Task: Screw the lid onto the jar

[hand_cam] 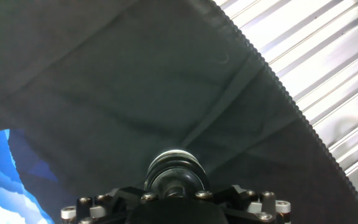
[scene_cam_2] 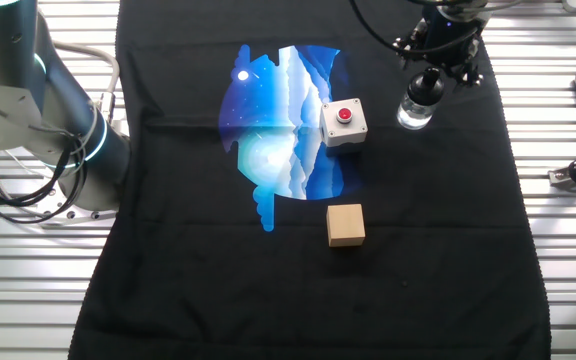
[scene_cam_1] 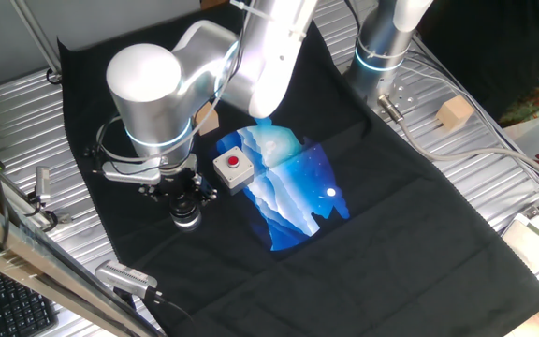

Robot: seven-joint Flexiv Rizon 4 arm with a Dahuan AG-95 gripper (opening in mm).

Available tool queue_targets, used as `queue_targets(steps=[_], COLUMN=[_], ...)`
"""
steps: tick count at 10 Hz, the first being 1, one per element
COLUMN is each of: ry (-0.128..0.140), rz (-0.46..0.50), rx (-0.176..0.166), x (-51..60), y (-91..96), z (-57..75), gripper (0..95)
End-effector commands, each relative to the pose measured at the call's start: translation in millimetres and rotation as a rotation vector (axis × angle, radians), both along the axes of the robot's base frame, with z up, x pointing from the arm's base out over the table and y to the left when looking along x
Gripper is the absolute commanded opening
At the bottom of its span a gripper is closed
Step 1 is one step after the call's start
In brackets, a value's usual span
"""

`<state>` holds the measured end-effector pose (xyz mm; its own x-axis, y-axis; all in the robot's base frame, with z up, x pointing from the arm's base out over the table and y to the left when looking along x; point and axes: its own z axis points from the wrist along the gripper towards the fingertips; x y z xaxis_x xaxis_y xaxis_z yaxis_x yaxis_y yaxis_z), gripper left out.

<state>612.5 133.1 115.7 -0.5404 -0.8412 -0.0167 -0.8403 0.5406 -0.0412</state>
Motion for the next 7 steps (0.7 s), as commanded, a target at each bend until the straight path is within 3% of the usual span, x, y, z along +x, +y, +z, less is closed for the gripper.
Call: queue_targets(steps=[1, 6, 7], ry=[0.0, 0.0, 0.0], rz=[0.013, 0.019, 0.018], rx=[0.007, 0.007, 0.005], x=[-0.1, -0.1, -0.1], y=[0.1, 0.2, 0.2], z=[0.0, -0.1, -0.1], gripper=[95.0, 95.0, 76.0])
